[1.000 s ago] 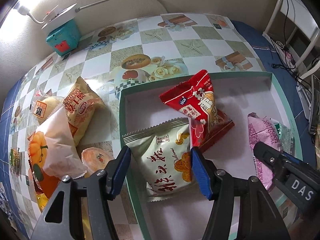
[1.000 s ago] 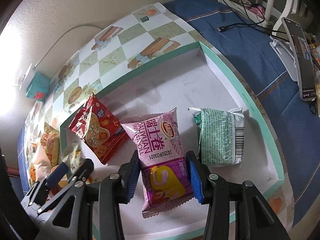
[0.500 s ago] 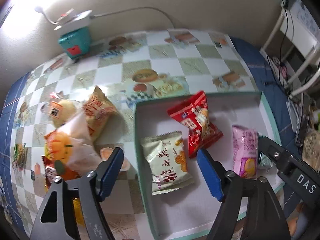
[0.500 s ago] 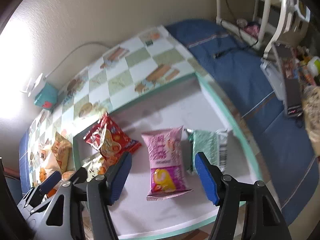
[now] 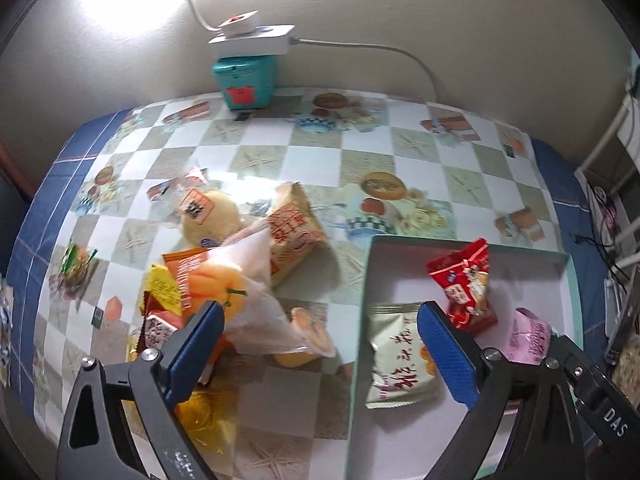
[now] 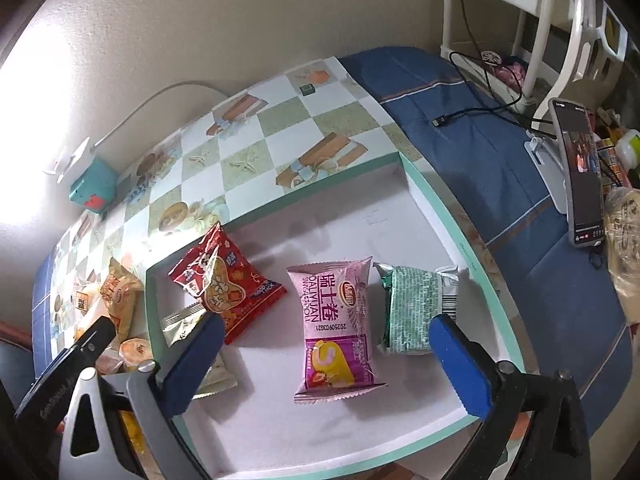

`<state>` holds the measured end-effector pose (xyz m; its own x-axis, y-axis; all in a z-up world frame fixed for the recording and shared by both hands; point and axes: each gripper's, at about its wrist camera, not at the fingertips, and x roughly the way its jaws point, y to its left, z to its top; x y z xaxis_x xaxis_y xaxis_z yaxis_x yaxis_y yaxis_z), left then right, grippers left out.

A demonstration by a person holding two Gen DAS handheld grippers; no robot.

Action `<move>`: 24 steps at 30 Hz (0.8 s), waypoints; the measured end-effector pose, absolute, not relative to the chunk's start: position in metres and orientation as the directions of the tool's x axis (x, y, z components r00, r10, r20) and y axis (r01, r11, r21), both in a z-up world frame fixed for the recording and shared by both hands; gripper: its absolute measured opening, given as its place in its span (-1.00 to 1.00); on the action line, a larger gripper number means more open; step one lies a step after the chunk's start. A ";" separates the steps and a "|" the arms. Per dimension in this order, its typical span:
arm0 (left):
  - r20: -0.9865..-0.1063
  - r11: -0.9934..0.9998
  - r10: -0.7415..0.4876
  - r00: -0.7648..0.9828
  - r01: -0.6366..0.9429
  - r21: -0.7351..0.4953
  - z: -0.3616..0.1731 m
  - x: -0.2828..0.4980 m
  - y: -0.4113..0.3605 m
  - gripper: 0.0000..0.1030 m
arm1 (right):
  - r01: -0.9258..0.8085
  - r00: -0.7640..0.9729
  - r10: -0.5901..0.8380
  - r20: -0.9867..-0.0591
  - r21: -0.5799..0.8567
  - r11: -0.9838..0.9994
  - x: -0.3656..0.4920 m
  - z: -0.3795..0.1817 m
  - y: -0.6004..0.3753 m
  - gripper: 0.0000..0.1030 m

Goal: Organize snacks
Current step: 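Move both open tools back toward the snack pile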

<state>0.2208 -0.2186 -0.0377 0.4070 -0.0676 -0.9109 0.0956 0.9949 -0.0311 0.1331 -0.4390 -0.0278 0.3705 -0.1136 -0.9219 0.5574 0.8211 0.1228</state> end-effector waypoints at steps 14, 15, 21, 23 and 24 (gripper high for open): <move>-0.877 0.999 0.009 0.481 0.039 0.032 -0.030 0.218 -0.204 0.89 | 0.539 0.374 -0.138 -0.917 0.094 0.837 0.134 -0.028 -0.436 1.00; -0.867 0.998 0.020 0.497 0.035 0.044 -0.029 0.217 -0.202 0.89 | 0.537 0.376 -0.145 -0.915 0.088 0.839 0.134 -0.027 -0.434 1.00; -0.876 1.000 0.005 0.482 -0.016 -0.003 -0.029 0.216 -0.169 0.89 | 0.504 0.413 -0.166 -0.896 0.074 0.860 0.136 -0.017 -0.422 1.00; -0.880 1.000 -0.002 0.475 -0.026 -0.016 -0.028 0.215 -0.157 0.89 | 0.499 0.416 -0.174 -0.893 0.064 0.864 0.136 -0.014 -0.416 1.00; -0.884 1.000 -0.015 0.468 -0.017 -0.026 -0.028 0.216 -0.150 0.89 | 0.498 0.416 -0.172 -0.893 0.065 0.865 0.136 -0.012 -0.414 1.00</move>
